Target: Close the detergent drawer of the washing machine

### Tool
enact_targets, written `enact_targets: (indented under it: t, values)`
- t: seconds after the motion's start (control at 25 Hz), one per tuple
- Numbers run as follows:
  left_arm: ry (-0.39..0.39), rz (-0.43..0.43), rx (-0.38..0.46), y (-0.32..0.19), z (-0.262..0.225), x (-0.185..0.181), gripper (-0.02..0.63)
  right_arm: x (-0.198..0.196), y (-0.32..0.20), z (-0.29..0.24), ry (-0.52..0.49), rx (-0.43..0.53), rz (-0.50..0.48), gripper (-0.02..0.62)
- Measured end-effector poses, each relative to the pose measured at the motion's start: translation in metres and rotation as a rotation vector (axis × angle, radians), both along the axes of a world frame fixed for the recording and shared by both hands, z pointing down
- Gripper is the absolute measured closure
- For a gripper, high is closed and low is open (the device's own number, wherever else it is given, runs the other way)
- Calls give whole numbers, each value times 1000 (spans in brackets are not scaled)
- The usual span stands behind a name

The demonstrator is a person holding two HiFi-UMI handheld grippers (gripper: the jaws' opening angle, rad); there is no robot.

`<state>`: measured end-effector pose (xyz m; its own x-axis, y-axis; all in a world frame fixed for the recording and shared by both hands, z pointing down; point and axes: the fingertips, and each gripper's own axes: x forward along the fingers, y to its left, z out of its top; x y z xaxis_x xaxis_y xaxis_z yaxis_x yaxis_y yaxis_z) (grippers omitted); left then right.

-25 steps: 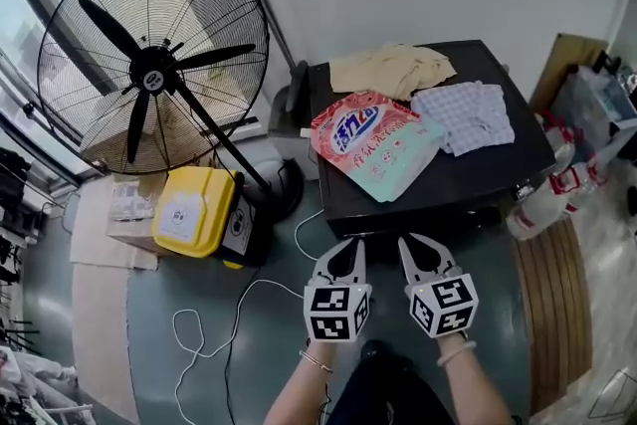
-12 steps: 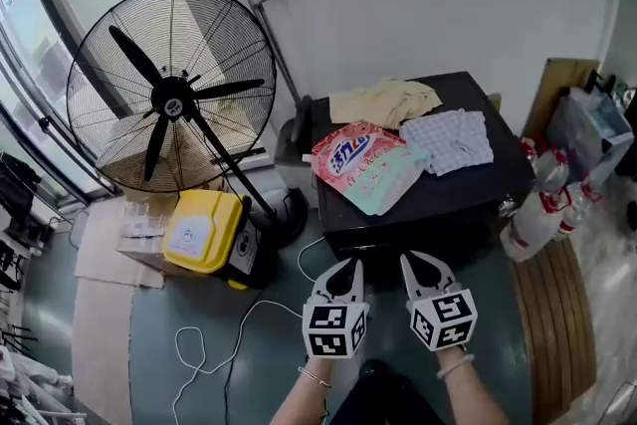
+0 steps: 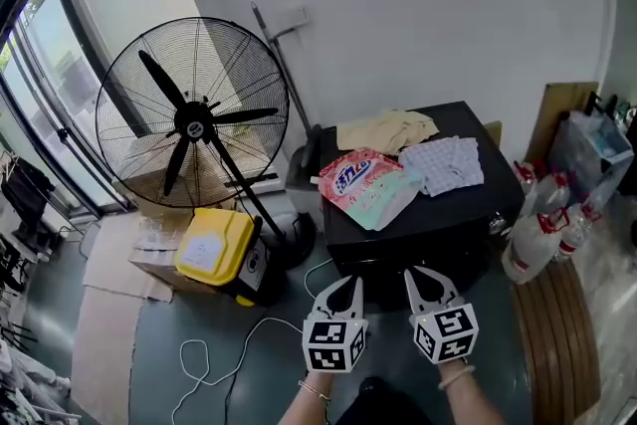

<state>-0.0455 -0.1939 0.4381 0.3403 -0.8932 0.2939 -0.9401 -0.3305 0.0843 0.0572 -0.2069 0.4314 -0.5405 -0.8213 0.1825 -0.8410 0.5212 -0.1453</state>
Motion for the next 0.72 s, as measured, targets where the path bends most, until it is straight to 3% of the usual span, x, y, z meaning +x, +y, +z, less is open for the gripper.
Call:
enact_targets:
  t: [0.4, 0.72]
  values:
    - [-31, 22, 48, 30, -31, 11, 592, 14, 29, -33, 18, 58, 10, 571]
    - [10, 23, 83, 51, -55, 1, 591, 12, 50, -53, 23, 88, 47, 571]
